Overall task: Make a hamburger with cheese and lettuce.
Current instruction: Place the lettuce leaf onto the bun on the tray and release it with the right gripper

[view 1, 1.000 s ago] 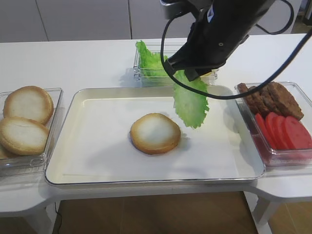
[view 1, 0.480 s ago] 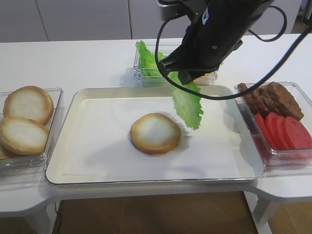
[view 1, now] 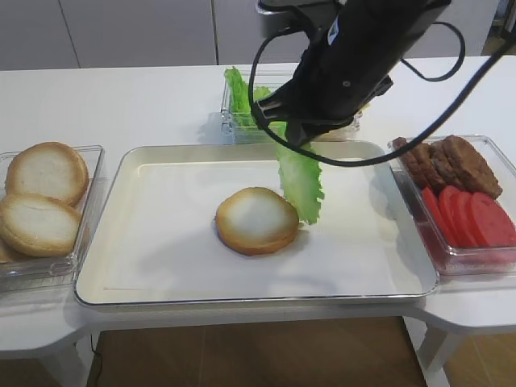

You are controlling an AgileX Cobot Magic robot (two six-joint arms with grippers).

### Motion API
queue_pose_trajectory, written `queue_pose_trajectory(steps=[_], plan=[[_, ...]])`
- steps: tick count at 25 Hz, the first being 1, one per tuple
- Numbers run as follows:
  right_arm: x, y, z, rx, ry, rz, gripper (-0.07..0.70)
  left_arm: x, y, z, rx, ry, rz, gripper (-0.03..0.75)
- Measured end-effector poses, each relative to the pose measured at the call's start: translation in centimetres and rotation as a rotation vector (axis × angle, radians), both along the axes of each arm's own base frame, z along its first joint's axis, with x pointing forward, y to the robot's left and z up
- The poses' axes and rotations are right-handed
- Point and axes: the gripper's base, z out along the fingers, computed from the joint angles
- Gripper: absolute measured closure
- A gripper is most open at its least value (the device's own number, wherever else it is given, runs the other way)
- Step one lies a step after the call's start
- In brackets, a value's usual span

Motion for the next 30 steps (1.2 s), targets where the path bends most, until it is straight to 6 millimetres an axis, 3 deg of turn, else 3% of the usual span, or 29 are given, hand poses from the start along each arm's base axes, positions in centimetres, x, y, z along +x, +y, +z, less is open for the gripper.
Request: queue_pose_trajectory(steps=[25,30], plan=[[-0.7,1.4,0.0,0.173,0.115,-0.016,0.595,0.0,0.0,0.0,0.0,0.0,0.0,0.237],[-0.5,1.6,-1.1,0.153,0.164,-0.017,0.595,0.0,0.0,0.0,0.0,0.0,0.0,0.237]])
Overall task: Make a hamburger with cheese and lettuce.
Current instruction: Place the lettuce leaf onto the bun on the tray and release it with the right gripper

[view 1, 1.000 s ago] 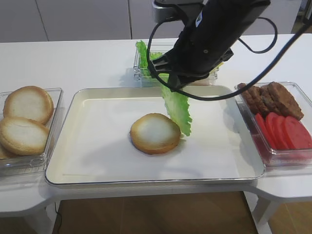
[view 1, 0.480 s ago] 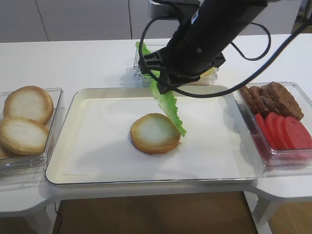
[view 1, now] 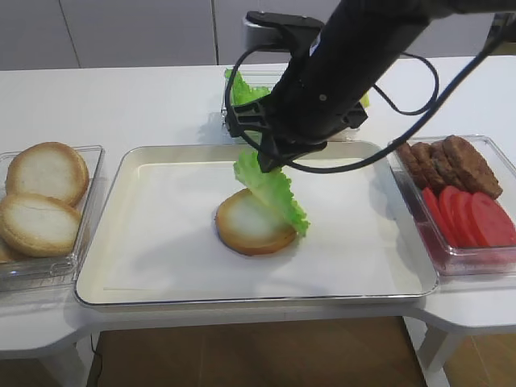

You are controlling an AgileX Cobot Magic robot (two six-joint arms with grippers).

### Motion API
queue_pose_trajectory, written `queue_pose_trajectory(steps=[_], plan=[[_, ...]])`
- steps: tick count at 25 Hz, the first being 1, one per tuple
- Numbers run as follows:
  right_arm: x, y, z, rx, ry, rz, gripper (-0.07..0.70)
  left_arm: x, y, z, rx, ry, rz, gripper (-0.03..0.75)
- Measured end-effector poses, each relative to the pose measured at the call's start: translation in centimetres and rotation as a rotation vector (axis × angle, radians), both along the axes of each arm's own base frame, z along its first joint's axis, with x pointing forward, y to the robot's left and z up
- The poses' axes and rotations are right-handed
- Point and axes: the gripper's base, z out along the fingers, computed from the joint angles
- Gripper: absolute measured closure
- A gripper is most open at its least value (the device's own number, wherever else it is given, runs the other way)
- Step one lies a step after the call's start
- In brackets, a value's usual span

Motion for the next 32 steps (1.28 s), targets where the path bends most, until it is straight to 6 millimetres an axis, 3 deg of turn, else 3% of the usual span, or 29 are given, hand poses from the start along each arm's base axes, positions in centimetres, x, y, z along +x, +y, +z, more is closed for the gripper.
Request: queue_pose_trajectory(steps=[21,32], plan=[[0.05,0.83,-0.29,0.08,0.034,0.003,0.581,0.0,0.0,0.0,0.0,0.0,0.0,0.237],[0.11,0.86,-0.26,0.084,0.029,0.0,0.362,0.0,0.0,0.0,0.0,0.0,0.0,0.237]])
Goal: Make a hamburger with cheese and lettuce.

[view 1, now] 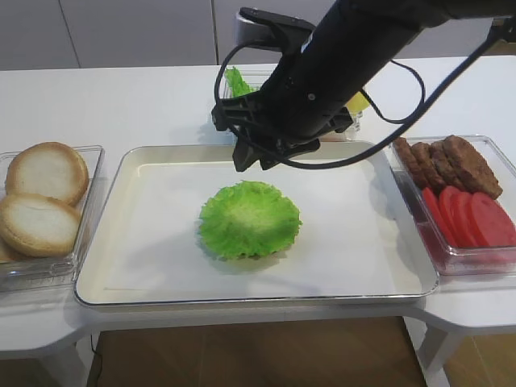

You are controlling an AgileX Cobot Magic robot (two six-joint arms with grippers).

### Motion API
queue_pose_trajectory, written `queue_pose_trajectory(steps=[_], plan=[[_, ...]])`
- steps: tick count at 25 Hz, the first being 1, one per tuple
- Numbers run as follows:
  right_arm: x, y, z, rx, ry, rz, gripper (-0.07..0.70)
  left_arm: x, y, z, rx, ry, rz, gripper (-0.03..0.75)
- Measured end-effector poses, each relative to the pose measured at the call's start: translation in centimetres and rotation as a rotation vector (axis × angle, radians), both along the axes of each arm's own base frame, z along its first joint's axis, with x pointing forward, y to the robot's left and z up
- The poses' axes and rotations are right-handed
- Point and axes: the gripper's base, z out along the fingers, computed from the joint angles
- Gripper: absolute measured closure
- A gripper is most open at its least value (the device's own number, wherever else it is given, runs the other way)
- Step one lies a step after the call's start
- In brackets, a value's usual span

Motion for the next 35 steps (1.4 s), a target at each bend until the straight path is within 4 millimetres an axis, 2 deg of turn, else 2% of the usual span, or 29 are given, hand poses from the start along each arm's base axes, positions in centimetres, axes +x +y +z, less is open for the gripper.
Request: queue_pose_trajectory(steps=[4,9,12,15,19,22,28,31,35], plan=[[0.1,-0.2,-0.1,-0.037,-0.023,0.014,0.351,0.0,0.0,0.0,0.0,0.0,0.0,0.237],[-0.2,-1.1,-0.1,-0.169,-0.006,0.081,0.351,0.0,0.0,0.0,0.0,0.0,0.0,0.237],[0.0,-1.8,0.7,-0.273,-0.018,0.093,0.351,0.0,0.0,0.0,0.0,0.0,0.0,0.237],[0.1,-3.3,2.3,-0.402,-0.102,0.091,0.351,0.0,0.0,0.0,0.0,0.0,0.0,0.237],[0.2,-4.7,3.5,-0.455,-0.16,0.06,0.351,0.0,0.0,0.0,0.0,0.0,0.0,0.237],[1.2,-7.6,4.3,-0.443,-0.143,-0.035,0.339,0.0,0.0,0.0,0.0,0.0,0.0,0.237],[3.4,-17.5,5.7,-0.372,-0.063,-0.321,0.302,0.0,0.0,0.0,0.0,0.0,0.0,0.237],[3.5,-22.2,6.2,-0.285,-0.018,-0.473,0.297,0.0,0.0,0.0,0.0,0.0,0.0,0.237],[2.6,-25.8,7.3,-0.189,-0.008,-0.579,0.209,0.0,0.0,0.0,0.0,0.0,0.0,0.237]])
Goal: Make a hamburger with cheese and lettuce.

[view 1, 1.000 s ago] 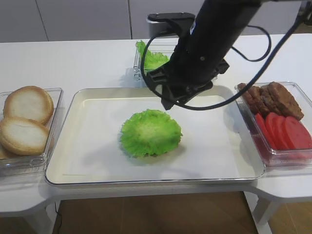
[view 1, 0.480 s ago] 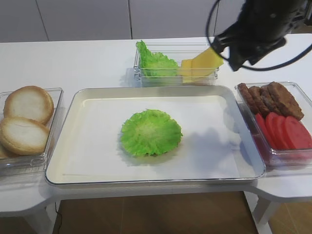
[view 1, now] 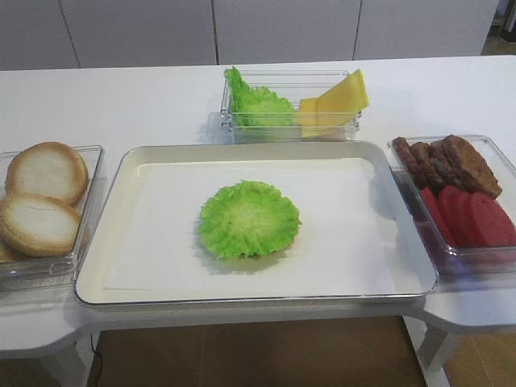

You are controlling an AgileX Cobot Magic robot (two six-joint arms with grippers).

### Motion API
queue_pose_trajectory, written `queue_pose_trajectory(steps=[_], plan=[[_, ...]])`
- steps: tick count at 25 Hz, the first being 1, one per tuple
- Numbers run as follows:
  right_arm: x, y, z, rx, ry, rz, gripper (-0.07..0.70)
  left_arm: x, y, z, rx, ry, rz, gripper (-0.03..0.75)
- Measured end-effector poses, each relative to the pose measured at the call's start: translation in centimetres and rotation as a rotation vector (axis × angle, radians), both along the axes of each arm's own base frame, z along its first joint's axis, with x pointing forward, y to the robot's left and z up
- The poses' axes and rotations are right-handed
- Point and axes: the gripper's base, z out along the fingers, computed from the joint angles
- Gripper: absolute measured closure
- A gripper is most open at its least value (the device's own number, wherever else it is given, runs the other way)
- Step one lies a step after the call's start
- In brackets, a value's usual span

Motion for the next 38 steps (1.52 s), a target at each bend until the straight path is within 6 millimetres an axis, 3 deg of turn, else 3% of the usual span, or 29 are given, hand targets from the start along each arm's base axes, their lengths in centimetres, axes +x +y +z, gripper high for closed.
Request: queue_pose_trajectory(steps=[5,12,15,21,26,32,38], plan=[[-2.7,-0.3,3.1,0.01,-0.075,-0.016,0.085,0.0,0.0,0.0,0.0,0.0,0.0,0.237],[-7.4,0.8,7.0,0.016,-0.171,0.015,0.069,0.0,0.0,0.0,0.0,0.0,0.0,0.237],[-9.8,1.2,7.4,0.011,-0.206,0.008,0.068,0.0,0.0,0.0,0.0,0.0,0.0,0.237],[-15.6,2.1,4.5,-0.006,-0.208,-0.005,0.068,0.0,0.0,0.0,0.0,0.0,0.0,0.237],[-20.4,2.9,1.7,-0.019,-0.312,-0.024,0.068,0.0,0.0,0.0,0.0,0.0,0.0,0.237],[-23.0,3.7,-1.2,0.007,-0.361,-0.01,0.068,0.0,0.0,0.0,0.0,0.0,0.0,0.237],[-24.7,4.3,-1.0,0.026,-0.425,0.002,0.068,0.0,0.0,0.0,0.0,0.0,0.0,0.237]])
